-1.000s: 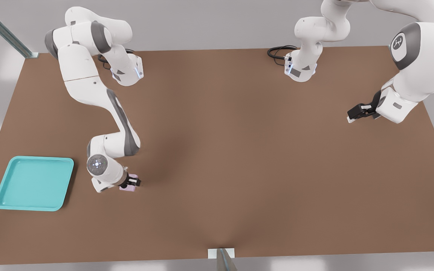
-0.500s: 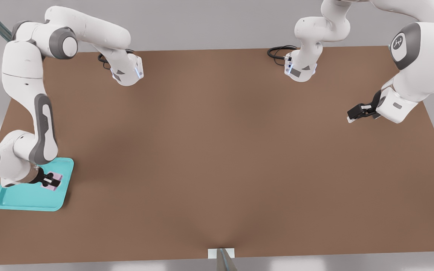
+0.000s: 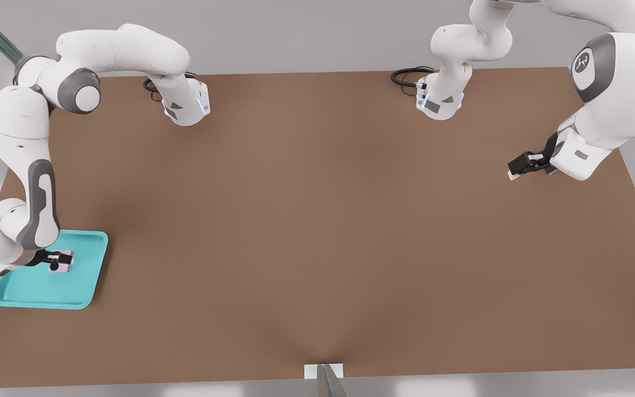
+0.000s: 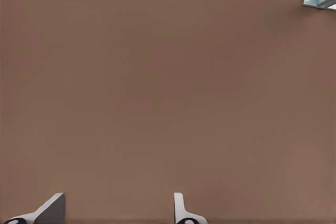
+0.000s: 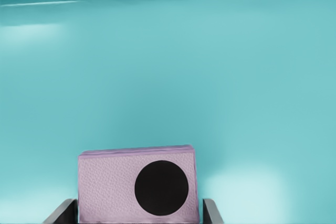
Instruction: Keep left arm still and place phone on the tray with right arm
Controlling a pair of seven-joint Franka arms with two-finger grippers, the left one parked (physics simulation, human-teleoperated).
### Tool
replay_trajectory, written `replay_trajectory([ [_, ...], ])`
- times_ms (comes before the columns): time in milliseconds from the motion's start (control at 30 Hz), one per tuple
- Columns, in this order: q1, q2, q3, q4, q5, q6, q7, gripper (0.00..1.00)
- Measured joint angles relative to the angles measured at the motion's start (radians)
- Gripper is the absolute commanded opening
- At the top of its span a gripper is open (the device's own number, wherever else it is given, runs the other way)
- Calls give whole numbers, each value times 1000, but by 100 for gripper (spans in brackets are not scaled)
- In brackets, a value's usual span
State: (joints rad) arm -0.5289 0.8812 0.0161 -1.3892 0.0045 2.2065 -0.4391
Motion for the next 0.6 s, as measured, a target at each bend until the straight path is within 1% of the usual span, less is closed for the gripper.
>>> replay_trajectory([
  [167,3,-7,5,8,9,4,-95,100],
  [200,17,-38,10,12,20,1,-108,100],
  [300,149,-230,27,18,15,-66,-110,100],
  [400,387,-420,35,20,-34,-172,-52,100],
  [433,443,-473,49,19,-46,-210,-27,100],
  [500,474,-566,62,12,-51,-302,21,100],
  [533,461,-624,60,-16,-46,-341,44,100],
  [567,460,-659,59,-39,-50,-374,69,100],
  [600,484,-678,41,-51,-57,-402,93,100],
])
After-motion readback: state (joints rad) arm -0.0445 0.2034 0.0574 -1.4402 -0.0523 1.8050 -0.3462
